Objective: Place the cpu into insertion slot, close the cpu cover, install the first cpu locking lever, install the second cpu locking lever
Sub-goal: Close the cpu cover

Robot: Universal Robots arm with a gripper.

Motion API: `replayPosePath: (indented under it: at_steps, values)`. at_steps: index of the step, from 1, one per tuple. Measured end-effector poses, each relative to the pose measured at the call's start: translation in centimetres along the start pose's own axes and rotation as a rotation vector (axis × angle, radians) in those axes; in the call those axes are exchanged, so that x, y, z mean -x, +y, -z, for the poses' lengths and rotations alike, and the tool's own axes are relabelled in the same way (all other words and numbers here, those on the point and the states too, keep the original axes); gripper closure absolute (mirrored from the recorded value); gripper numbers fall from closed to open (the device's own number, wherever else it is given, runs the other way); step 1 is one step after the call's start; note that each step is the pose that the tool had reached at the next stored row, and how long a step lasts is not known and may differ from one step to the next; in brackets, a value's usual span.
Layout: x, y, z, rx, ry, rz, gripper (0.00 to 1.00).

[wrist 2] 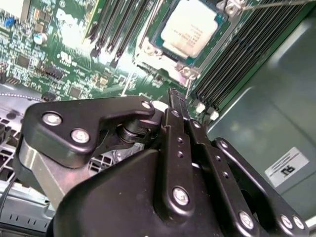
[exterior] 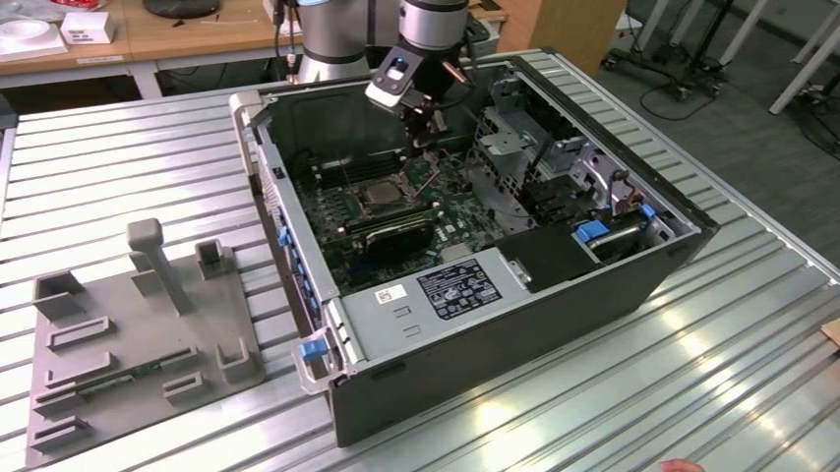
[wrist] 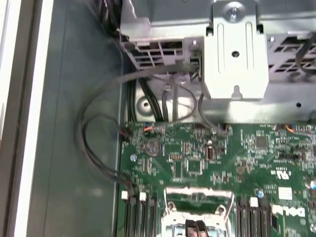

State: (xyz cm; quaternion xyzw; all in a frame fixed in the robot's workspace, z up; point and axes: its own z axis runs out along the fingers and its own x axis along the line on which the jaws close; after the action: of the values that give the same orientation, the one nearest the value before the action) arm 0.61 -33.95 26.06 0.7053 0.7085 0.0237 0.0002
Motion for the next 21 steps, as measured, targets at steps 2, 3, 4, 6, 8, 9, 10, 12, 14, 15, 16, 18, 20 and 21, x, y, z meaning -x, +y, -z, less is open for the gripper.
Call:
replayPosePath:
  at_steps: [2, 3, 4, 6, 8, 9, 10, 12, 14, 15, 16, 18, 20, 21]
  values:
    - [0.00, 0.32, -0.01, 0.0000, -0.0001, 0.000, 0.89]
    - [0.00, 0.49, -0.02, 0.0000, 0.0000, 0.000, 0.89]
    - [0.00, 0.66, -0.03, 0.0000, 0.0001, 0.000, 0.89]
    - [0.00, 0.99, -0.04, 0.0000, 0.0001, 0.000, 0.89]
    - [0.01, 1.31, -0.05, 0.0000, 0.0001, 0.000, 0.89]
    - [0.01, 1.46, -0.05, 0.0000, 0.0001, 0.000, 0.89]
    - [0.01, 1.62, -0.06, 0.0000, 0.0000, 0.000, 0.89]
    - [0.01, 1.92, -0.07, 0.0000, 0.0000, 0.000, 0.89]
    - [0.01, 2.24, -0.08, 0.0000, 0.0000, 0.000, 0.89]
    - [0.01, 2.40, -0.08, 0.0000, 0.0001, 0.000, 0.89]
    - [0.01, 2.57, -0.09, 0.0000, 0.0001, 0.000, 0.89]
    - [0.01, 2.87, -0.10, 0.0000, 0.0001, 0.000, 0.89]
    - [0.02, 3.17, -0.11, 0.0000, 0.0000, 0.000, 0.89]
    - [0.02, 3.31, -0.11, 0.0000, 0.0000, 0.000, 0.89]
